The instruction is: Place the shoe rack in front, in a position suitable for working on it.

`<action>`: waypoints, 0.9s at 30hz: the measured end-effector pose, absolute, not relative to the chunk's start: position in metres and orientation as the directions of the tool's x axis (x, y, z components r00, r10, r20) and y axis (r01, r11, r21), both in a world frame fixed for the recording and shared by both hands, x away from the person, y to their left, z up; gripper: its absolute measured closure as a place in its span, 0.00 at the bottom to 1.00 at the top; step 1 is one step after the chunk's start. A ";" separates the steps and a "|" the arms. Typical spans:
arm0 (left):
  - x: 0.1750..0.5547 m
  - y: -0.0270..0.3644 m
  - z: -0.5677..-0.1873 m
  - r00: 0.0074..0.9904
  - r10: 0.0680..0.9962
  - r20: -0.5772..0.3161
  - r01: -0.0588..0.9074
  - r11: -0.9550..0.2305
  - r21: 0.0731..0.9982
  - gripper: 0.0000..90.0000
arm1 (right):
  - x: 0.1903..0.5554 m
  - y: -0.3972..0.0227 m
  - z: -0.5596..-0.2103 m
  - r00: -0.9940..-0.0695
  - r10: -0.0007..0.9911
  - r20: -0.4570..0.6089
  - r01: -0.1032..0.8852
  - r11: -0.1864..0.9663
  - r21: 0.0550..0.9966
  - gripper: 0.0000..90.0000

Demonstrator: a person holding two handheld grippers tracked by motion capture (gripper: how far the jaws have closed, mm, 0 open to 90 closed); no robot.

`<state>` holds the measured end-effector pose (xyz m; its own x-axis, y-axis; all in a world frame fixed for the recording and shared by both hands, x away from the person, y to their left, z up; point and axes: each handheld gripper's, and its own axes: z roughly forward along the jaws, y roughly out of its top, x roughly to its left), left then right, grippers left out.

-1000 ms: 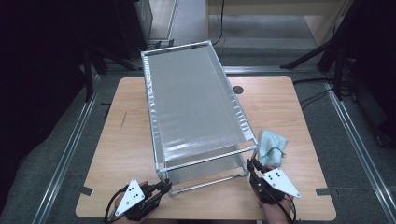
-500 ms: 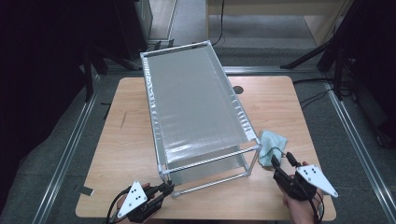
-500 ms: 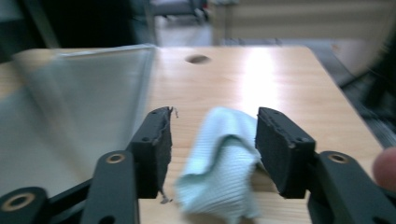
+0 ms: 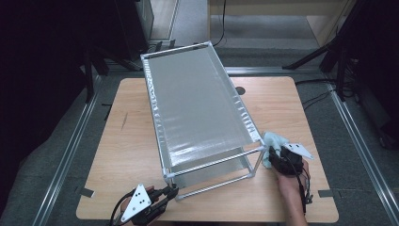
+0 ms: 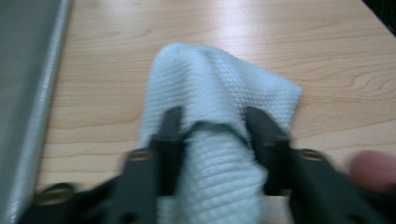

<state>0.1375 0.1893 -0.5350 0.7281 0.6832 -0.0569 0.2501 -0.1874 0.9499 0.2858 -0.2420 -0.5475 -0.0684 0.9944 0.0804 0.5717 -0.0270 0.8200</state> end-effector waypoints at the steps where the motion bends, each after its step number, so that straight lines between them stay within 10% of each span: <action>1: 0.137 0.189 -0.535 0.728 0.683 -0.056 0.250 -0.188 0.950 0.90 | 0.283 -0.242 -0.546 -0.072 0.994 0.086 0.573 -0.029 0.819 0.79; 7: 0.137 0.190 -0.535 0.729 0.683 -0.056 0.250 -0.190 0.949 0.90 | 0.247 -0.243 -0.539 -0.092 0.991 0.093 0.600 -0.019 0.800 0.92; 12: 0.136 0.191 -0.534 0.726 0.685 -0.062 0.255 -0.184 0.949 0.90 | 0.231 -0.240 -0.529 -0.136 0.989 0.049 0.536 0.032 0.844 0.51; 15: 0.136 0.191 -0.534 0.719 0.692 -0.066 0.258 -0.178 0.949 0.89 | 0.241 -0.241 -0.540 -0.143 0.989 0.047 0.577 0.045 0.815 0.45; 27: 0.137 0.185 -0.534 0.715 0.696 -0.072 0.264 -0.174 0.949 0.90 | 0.237 -0.238 -0.547 -0.264 0.964 0.045 0.624 0.135 0.770 0.94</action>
